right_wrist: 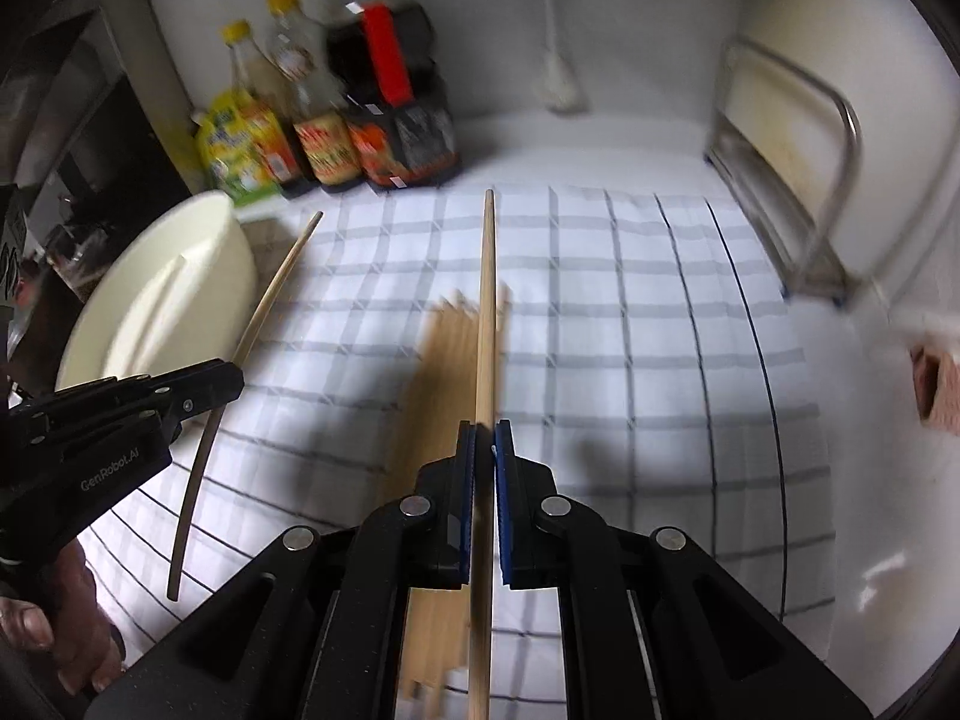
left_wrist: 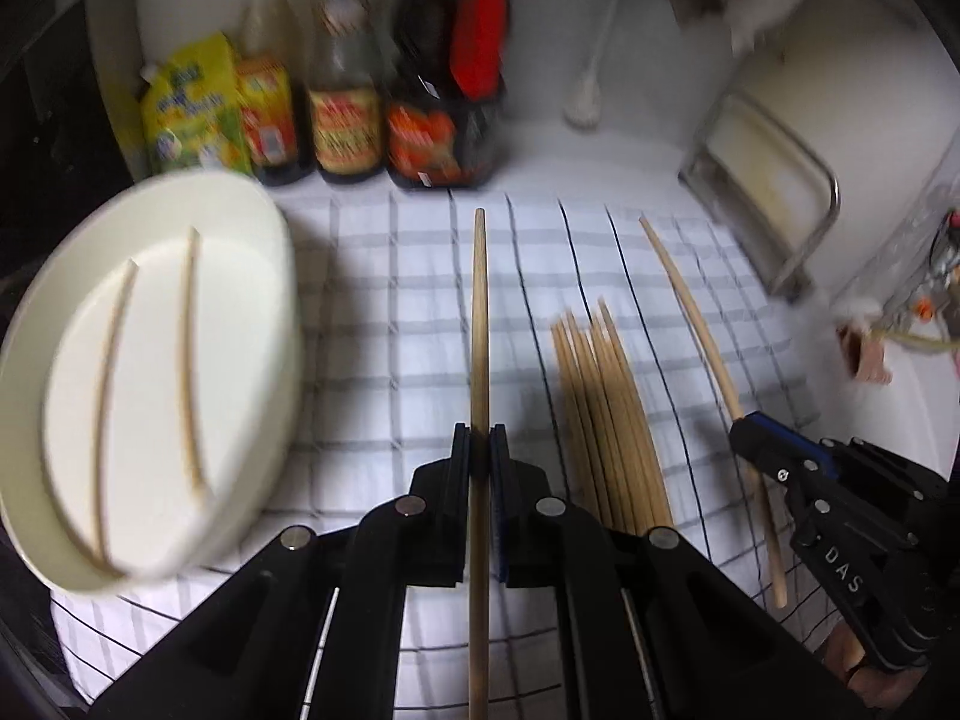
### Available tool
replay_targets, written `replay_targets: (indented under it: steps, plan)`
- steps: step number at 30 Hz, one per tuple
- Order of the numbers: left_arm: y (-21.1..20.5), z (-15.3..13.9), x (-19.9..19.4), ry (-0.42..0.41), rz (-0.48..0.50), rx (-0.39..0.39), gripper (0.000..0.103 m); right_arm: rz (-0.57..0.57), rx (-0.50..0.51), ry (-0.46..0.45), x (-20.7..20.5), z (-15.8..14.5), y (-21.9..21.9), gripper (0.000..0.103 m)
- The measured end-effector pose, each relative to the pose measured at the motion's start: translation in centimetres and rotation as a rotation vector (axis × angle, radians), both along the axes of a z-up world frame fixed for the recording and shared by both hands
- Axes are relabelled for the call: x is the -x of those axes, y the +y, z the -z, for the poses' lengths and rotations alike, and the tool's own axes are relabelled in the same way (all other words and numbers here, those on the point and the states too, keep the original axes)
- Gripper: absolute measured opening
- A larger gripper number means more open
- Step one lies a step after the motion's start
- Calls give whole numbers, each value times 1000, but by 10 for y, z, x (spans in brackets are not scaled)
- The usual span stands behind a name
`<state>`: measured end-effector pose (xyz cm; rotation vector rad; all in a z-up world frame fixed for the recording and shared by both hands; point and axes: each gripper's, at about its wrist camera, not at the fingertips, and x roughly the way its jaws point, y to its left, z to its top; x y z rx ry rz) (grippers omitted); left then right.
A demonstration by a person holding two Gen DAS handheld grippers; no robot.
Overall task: Organize utensils
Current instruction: 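Carry both chopsticks into the white bowl and open both tools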
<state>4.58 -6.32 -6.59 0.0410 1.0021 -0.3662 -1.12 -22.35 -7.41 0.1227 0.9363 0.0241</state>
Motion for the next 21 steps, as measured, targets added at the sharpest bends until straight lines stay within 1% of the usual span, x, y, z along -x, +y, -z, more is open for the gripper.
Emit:
replay_targets:
  steps: [2,3,5,6,10,13,16,19,21]
  plan:
    - [18,-20,-7,-37,-31,-5,7,-29,-12,-28,-10,-12,15,6]
    - [24,-24,-9,-45,-42,-2,7,-50,-25,-41,-17,-18,25,6]
    - [49,-37,-18,-62,-77,2,7,-83,-37,-56,-27,-25,42,6]
    - [56,-40,-20,-66,-87,1,7,-99,-42,-61,-32,-27,50,6]
    - [107,-52,-34,-92,-167,-27,7,-188,-69,-69,-61,-30,97,6]
    - [147,-50,-48,-88,-226,-48,7,-248,-94,-61,-83,-30,137,6]
    - [177,-42,-63,-65,-261,-55,7,-298,-99,-46,-102,-26,175,6]
    - [198,-34,-77,-43,-270,-63,7,-324,-117,-19,-120,-19,206,6]
    - [209,-27,-84,-31,-272,-65,7,-334,-124,13,-132,-9,224,6]
